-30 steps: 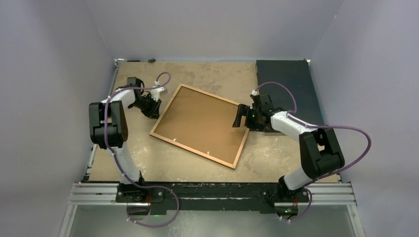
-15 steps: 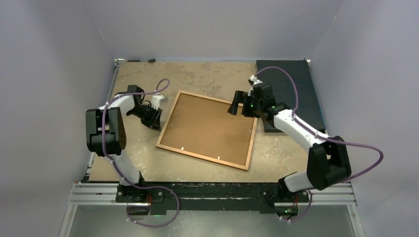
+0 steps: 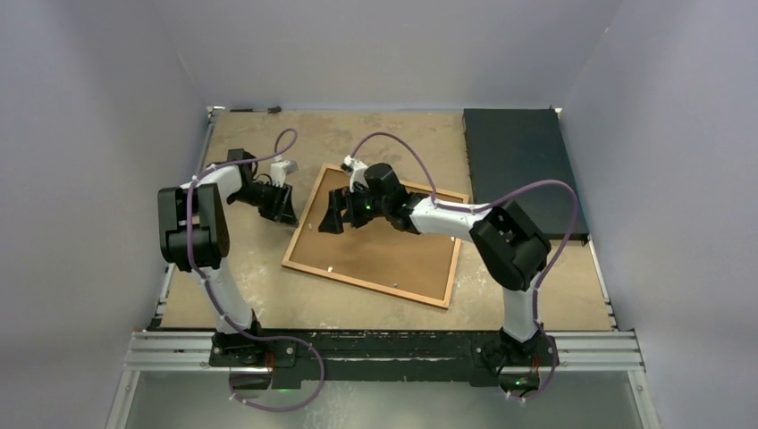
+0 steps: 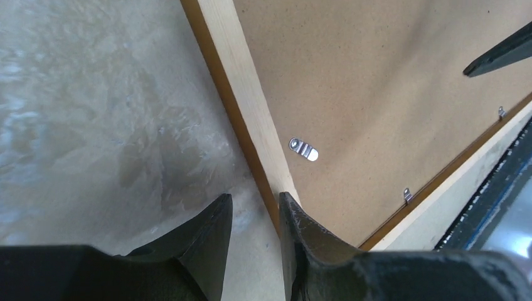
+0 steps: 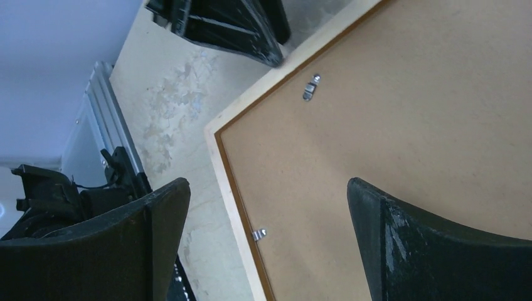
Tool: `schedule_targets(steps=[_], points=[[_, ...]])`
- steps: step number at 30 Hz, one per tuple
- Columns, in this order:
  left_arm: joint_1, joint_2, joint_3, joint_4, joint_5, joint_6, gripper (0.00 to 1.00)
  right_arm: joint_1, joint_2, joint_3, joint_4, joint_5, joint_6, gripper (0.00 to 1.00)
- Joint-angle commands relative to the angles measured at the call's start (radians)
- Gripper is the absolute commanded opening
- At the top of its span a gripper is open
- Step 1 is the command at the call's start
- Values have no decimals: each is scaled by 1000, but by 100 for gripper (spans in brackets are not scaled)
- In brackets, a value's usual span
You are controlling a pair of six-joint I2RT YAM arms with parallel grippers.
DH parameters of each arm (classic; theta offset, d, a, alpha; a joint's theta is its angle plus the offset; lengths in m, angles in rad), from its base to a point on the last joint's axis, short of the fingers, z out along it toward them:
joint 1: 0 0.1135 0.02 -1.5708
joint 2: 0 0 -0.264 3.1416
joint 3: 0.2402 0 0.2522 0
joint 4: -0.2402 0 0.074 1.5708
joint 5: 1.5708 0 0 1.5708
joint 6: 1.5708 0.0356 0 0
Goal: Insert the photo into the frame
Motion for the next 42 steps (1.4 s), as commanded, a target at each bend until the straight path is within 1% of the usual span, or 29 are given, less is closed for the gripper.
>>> schedule_targets(steps=[1,9,18,26,42], points=[[1,51,24,3,90,-18,30,15,26,53,152,-62,16,96],[2,72,2,19,96,-10,23,42,131,115,178,-73,18,94],[3,69,-27,45,54,-10,19,65,245,204,181,-80,23,93],[2,47,-34,49,34,-17,13,71,280,208,204,-83,39,92],[1,38,-42,61,22,-21,11,88,323,230,233,-102,74,92]])
